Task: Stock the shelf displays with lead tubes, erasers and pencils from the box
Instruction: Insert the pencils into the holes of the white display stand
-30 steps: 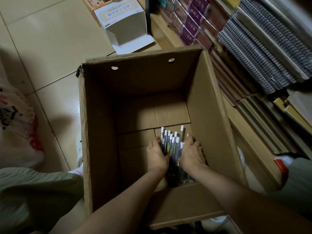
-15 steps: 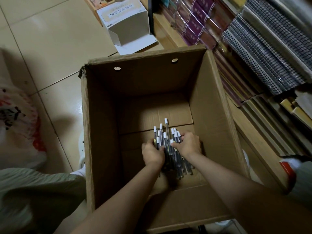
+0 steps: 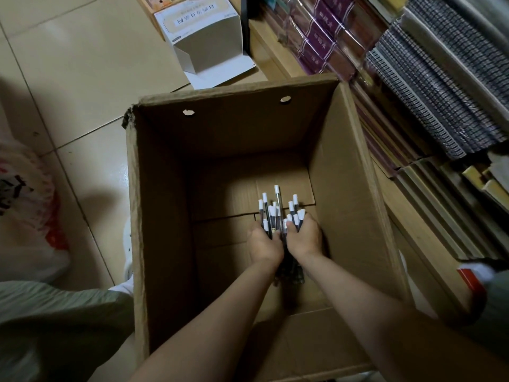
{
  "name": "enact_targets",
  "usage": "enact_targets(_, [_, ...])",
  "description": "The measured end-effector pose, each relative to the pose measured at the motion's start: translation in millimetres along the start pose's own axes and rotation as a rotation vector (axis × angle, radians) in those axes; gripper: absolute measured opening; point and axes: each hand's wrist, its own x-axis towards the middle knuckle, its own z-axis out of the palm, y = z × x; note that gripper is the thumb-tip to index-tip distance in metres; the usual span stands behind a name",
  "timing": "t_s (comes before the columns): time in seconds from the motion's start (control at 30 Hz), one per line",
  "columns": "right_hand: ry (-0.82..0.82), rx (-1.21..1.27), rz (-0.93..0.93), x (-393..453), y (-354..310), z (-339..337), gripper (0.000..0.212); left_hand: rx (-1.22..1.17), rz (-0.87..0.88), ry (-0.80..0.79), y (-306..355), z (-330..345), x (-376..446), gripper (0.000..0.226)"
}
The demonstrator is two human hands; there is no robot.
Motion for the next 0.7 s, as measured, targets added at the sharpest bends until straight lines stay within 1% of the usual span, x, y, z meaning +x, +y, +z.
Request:
enact_targets(0.1, [0.03, 0.029, -0.05, 3.8, -3.0, -5.1, 0.022, 0.002, 0.023, -0.018, -0.1, -2.9, 4.3, 0.022])
enact_targets(0.23, [0.05, 0.093, -0.065, 2.1, -3.4, -11.4, 0.02, 0.024, 0.078, -0.041, -3.5, -15.0, 11.9, 0.02])
enact_targets(0.33, [0.068, 0.107, -0.088, -3.6, -3.3, -16.2, 0.019, -0.058, 0.062, -0.077, -3.6, -26.0, 12.6, 0.004])
enact_targets(0.4, [0.06, 0.119, -0.126, -7.8, -4.5, -20.5, 0.019, -0.102, 0.062, -0.104, -3.8, -30.9, 12.1, 0.005])
enact_targets(0.47, [0.045, 0.156, -0.172, -11.6, -8.7, -27.2, 0.017, -0.179, 0.058, -0.145, -0.4, -35.9, 8.9, 0.007])
enact_targets(0.57, [-0.013, 0.255, -0.194, -17.1, -24.5, -41.6, 0.015, -0.33, 0.017, -0.271, 16.2, -48.9, -1.1, 0.013])
enact_targets(0.63, [-0.095, 0.404, -0.163, -25.8, -43.4, -58.5, 0.018, -0.362, 0.019, -0.366, 34.8, -63.6, -9.3, 0.018])
enact_targets(0.7, [-0.15, 0.505, -0.177, -40.4, -65.8, -83.8, 0.025, -0.332, 0.081, -0.416, 61.0, -83.5, -21.5, 0.015])
